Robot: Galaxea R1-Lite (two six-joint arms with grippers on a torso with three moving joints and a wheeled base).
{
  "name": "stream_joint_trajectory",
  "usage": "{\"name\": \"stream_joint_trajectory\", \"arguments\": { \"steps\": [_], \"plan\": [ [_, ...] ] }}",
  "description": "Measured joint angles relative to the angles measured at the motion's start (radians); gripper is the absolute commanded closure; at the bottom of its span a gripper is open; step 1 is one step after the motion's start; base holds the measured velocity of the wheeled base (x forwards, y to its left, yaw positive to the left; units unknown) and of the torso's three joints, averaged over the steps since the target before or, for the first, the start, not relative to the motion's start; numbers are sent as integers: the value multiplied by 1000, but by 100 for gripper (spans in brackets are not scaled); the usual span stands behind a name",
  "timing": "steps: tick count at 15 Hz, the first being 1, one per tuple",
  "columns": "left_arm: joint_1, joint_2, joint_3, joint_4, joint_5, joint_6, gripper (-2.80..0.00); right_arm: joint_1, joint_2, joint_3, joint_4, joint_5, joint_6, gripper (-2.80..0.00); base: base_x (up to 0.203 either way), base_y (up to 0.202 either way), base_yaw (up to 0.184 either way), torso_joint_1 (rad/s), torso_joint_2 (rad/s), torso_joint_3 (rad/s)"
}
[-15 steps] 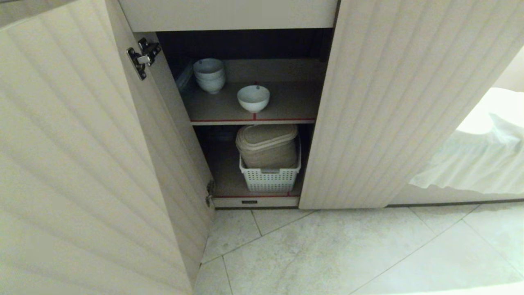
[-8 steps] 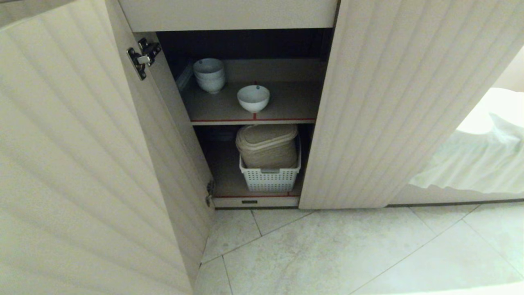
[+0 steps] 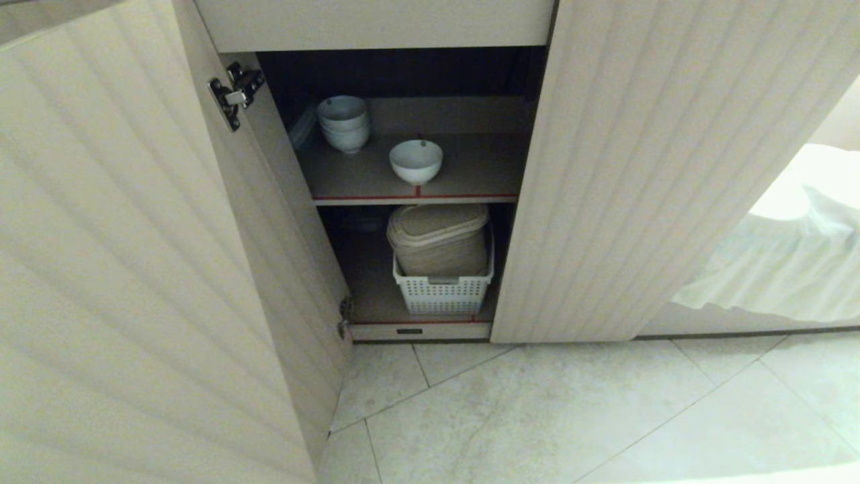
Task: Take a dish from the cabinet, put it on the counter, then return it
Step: Take the bowl from the cabinet
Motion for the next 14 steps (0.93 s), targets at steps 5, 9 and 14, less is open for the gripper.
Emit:
{"name": "stream_joint_trajectory", "arguments": {
  "steps": [5,9,14],
  "plan": [
    [0,0,0,0,0,0,0,0,0,0,0,0,0,0,0,0,0,0,0,0],
    [0,0,0,0,0,0,0,0,0,0,0,0,0,0,0,0,0,0,0,0],
    [0,0,0,-1,0,0,0,0,0,0,0,0,0,0,0,-21,-1,0,1,1]
  ]
}}
